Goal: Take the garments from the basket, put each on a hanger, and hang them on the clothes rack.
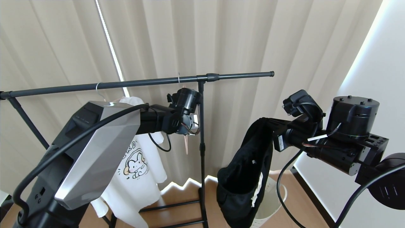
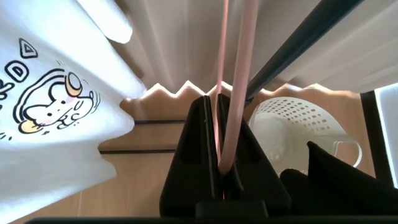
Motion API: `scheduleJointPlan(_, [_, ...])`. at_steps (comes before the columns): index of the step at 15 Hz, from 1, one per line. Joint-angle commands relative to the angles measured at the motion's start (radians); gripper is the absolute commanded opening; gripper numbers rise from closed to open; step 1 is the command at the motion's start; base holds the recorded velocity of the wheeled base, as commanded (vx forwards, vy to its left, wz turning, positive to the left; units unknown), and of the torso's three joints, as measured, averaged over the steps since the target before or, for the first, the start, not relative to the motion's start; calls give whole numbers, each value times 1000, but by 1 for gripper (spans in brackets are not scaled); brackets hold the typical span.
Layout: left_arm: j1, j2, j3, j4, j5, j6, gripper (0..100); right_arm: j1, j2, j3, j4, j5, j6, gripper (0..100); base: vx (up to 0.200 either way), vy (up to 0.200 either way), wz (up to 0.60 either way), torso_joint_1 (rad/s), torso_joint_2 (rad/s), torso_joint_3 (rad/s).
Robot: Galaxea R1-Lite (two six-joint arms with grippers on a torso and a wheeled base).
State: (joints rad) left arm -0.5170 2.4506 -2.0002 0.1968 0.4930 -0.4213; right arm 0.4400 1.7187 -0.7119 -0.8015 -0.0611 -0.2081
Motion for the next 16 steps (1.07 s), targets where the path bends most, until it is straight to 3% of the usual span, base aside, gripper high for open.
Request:
scheduleJointPlan(1, [0, -32, 0, 3, 1, -1, 0, 2, -2, 2, -1, 0, -1, 0, 0, 0, 0, 0, 0, 0])
scheduleJointPlan(5, [-9, -151, 112, 9, -2, 21, 0, 2, -1, 3, -1, 0, -1, 0, 0, 0, 0, 0, 0, 0])
scheduleJointPlan(10, [-20, -398, 439, -11, -7, 78, 0, 3, 1, 2, -1, 0, -1, 0, 0, 0, 0, 0, 0, 0])
scheduleJointPlan(13, [-28, -532, 661, -132, -10, 131, 0, 5, 1, 0, -1, 0, -1, 0, 0, 0, 0, 0, 0, 0])
scheduleJointPlan(14, [-28, -588, 788, -241, -13, 208, 0, 5, 1, 2, -1, 0, -1, 0, 0, 0, 0, 0, 0, 0])
scheduleJointPlan(16, [-34, -659, 936, -335, -47, 274, 0, 5, -1, 2, -1, 0, -1, 0, 0, 0, 0, 0, 0, 0])
